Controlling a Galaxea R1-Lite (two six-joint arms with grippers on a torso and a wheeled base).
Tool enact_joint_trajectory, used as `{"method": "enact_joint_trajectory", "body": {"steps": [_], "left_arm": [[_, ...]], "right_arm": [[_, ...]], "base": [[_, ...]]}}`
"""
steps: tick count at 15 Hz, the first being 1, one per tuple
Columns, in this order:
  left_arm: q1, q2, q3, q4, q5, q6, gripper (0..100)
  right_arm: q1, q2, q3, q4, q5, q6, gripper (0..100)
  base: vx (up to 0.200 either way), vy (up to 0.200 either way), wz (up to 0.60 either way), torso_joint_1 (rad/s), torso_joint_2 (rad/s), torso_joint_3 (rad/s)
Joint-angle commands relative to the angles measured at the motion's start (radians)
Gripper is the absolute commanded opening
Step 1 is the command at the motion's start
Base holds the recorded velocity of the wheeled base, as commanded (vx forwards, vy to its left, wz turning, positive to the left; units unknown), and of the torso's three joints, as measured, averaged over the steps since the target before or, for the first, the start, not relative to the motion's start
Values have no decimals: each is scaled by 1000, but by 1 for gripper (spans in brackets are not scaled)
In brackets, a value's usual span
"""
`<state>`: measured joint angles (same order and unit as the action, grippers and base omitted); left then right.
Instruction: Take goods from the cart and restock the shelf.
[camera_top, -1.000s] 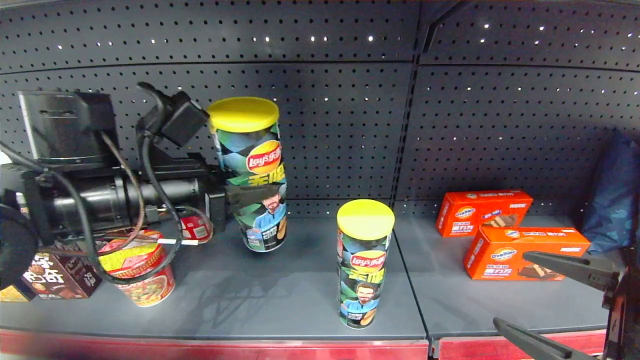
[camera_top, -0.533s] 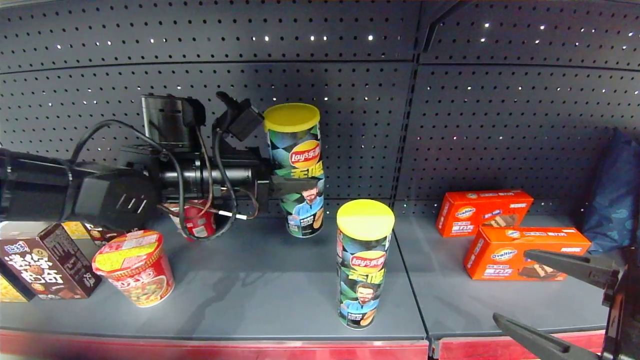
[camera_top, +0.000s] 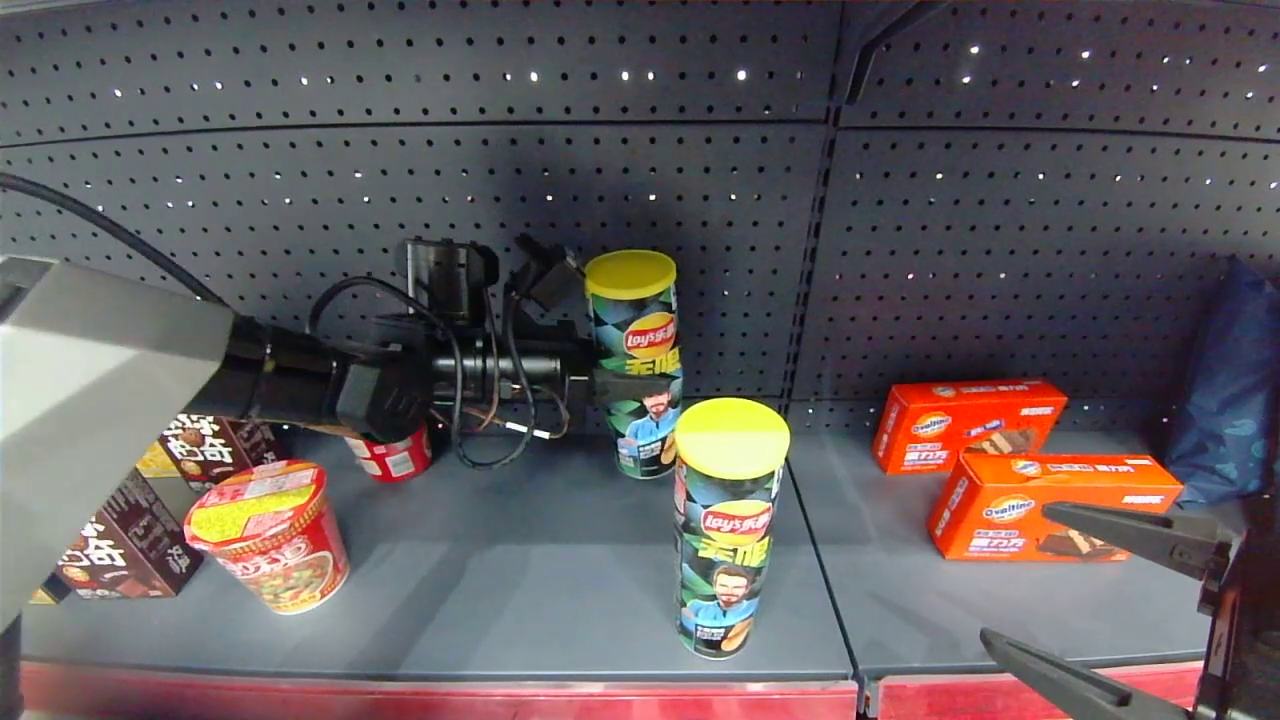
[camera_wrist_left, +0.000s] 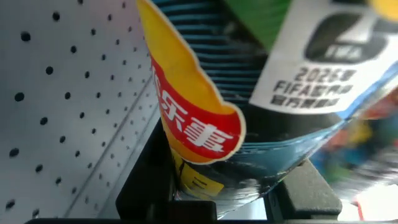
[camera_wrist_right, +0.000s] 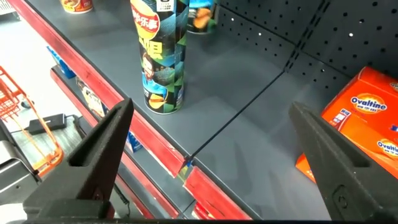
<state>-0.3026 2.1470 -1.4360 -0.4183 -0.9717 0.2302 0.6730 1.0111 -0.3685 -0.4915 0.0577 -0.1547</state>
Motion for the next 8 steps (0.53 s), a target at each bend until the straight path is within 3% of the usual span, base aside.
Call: {"method": "enact_joint_trajectory", "body": {"steps": [1,8], "left_arm": [[-3,79,-47,-19,-2,-2,0],[-32,185,-155,-14,-30,-8,0]], "right_arm": [[0,7,0,-1,1,0,100],[0,12,2,-1,2,0,100]], "base": [[0,0,0,0,0,0],[0,0,0,0,0,0]]}}
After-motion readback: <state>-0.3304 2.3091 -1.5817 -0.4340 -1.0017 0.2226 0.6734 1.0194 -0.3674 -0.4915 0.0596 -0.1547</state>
